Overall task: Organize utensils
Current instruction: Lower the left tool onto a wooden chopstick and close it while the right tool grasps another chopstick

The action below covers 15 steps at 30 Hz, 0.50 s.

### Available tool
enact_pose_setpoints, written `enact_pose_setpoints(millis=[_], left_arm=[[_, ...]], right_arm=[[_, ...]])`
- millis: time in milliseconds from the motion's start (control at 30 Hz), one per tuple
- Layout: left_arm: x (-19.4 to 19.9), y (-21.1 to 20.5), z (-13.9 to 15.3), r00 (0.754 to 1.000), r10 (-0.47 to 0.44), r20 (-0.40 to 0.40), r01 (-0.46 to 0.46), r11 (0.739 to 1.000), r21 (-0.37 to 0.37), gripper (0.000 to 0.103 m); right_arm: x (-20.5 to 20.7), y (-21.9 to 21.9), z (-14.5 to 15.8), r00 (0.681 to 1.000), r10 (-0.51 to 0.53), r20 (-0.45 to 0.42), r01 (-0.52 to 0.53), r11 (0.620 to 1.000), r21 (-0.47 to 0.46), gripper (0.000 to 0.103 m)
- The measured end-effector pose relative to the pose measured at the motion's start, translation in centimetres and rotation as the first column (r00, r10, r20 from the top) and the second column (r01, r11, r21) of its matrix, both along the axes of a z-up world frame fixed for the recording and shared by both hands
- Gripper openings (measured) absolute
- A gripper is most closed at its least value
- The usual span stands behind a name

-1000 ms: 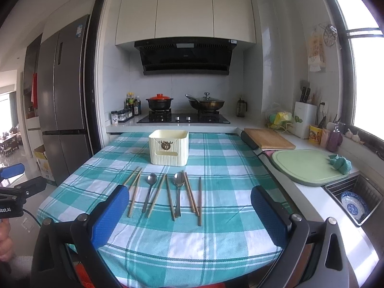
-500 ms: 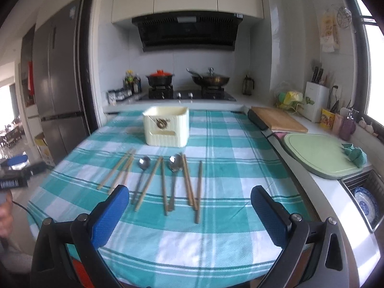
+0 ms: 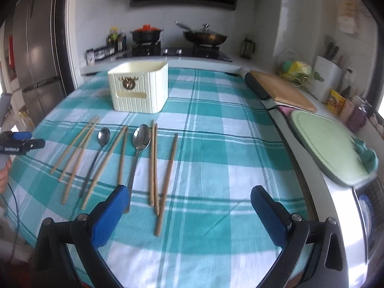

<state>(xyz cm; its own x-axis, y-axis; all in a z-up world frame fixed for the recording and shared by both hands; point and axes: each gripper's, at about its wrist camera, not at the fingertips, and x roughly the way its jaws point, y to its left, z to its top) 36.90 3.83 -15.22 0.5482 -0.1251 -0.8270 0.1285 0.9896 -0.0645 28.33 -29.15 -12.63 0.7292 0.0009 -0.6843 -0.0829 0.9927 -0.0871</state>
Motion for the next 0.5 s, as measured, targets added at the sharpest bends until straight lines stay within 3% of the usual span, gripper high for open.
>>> enact_pose_setpoints(millis=[233, 367, 500], left_arm=[[5.3, 0.0, -2.7, 0.997, -0.007, -0.075, 0.009, 0.999, 0.034, 0.102], [8.0, 0.1, -3.6, 0.995, -0.001, -0.098, 0.006, 0.999, 0.048, 0.102], [9.7, 0.3, -4.4, 0.992, 0.011, -0.123, -0.005, 0.999, 0.046, 0.101]], right_arm=[[7.5, -0.1, -3.1, 0.996, 0.038, -0.076, -0.036, 0.999, 0.027, 0.101], [11.4, 0.4, -5.4, 0.988, 0.043, -0.149, -0.038, 0.999, 0.036, 0.081], [13.6, 0.6, -7.2, 0.978, 0.046, -0.203, -0.027, 0.995, 0.096, 0.080]])
